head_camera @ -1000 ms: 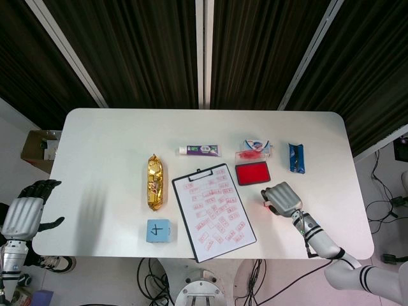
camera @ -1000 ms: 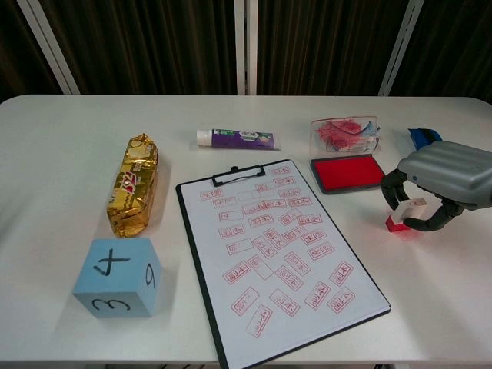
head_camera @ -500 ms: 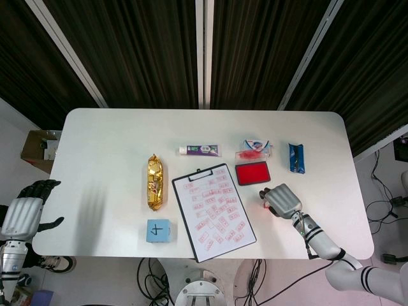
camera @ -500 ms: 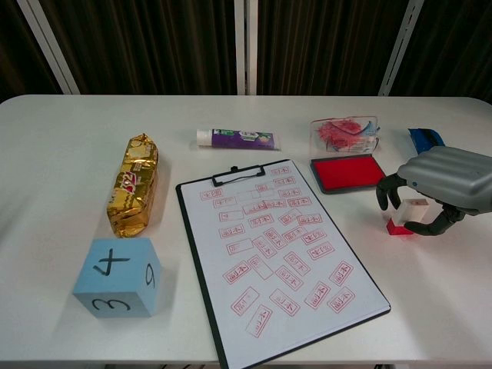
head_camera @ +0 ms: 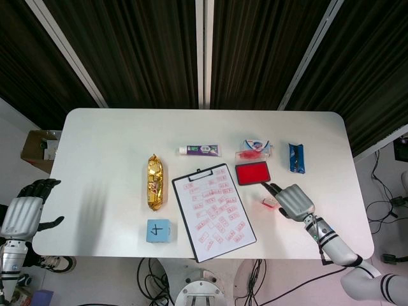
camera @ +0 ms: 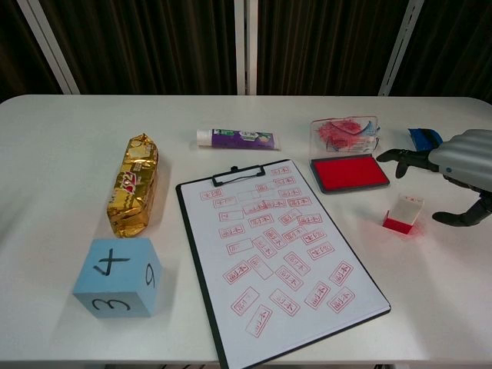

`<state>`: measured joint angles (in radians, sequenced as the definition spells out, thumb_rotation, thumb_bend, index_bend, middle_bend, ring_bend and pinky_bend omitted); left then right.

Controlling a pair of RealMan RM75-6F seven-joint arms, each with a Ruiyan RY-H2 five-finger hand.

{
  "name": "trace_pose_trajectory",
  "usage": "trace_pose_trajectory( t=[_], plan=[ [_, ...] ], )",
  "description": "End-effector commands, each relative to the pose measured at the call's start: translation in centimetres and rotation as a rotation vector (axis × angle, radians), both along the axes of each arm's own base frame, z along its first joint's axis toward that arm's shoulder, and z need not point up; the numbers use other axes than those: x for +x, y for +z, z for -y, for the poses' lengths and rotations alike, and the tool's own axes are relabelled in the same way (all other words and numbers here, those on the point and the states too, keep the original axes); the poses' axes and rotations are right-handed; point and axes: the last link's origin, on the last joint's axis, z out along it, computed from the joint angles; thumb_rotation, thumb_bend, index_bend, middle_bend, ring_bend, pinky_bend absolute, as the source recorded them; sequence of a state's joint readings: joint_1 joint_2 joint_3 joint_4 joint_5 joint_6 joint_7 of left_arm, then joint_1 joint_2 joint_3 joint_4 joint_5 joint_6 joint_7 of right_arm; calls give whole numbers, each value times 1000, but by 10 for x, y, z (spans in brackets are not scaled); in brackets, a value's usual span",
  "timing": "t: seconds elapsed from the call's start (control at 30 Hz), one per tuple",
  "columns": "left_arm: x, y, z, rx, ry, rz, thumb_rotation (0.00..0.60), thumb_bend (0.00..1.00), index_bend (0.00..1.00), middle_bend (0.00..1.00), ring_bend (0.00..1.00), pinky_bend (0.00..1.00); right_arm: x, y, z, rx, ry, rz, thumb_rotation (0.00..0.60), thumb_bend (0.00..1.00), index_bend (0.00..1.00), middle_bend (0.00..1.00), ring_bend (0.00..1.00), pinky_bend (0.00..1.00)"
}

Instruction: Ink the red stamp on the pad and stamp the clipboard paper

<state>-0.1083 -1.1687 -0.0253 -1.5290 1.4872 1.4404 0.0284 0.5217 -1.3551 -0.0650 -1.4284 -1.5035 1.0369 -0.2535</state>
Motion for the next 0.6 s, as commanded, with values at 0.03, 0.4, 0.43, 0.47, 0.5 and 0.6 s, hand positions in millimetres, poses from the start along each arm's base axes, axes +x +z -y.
trace_pose_trajectory(
  t=[0.03,0.4,0.43,0.47,0.5,0.6],
  plan=[
    [1,1,0,2,-5,-1,600,0,196,194,156,247,-9,38,-21,-84,-30,52,600,165,0,153,732,867],
    [9,4,3,15,-12,-5,600,0,196,194,156,247,-63,111,-58,-415,-202,228,600,167,0,0,0,0],
    [8,4,4,16,-9,-6,600,0,196,194,156,247,-67,114,-58,-433,-219,217,600,174,0,0,0,0],
    [8,4,4,16,-8,-8,600,0,196,194,156,247,-71,116,-59,-452,-230,205,600,176,0,0,0,0],
    [8,5,4,17,-8,-11,600,0,196,194,156,247,-73,118,-60,-469,-240,196,600,176,0,0,0,0],
    [9,6,3,26,-9,-13,600,0,196,194,156,247,-76,117,-61,-492,-267,199,600,177,0,0,0,0]
  ],
)
